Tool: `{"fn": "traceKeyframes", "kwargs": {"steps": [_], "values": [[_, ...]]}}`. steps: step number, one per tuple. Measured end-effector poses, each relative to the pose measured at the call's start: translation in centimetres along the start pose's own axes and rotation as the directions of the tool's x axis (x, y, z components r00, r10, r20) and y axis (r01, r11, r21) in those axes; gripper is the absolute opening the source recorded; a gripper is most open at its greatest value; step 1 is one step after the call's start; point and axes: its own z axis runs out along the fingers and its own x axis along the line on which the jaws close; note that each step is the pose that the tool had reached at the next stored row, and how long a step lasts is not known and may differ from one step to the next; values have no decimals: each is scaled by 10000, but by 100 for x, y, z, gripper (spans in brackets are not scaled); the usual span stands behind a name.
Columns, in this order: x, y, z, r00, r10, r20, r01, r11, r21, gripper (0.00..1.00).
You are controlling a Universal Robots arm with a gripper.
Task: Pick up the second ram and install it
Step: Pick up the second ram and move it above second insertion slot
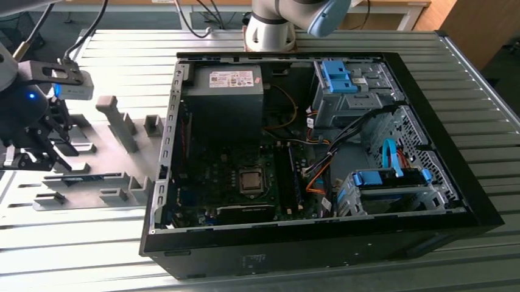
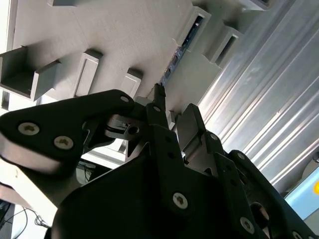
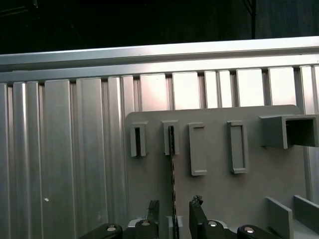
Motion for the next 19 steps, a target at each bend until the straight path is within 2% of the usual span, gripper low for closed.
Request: {"fn": "traceKeyframes", "kwargs": {"steps": [16, 19], "values": [[7, 48, 248, 10000, 0, -1, 0, 10000, 0, 37], [7, 48, 272, 10000, 0, -3, 0, 10000, -1, 37]]}}
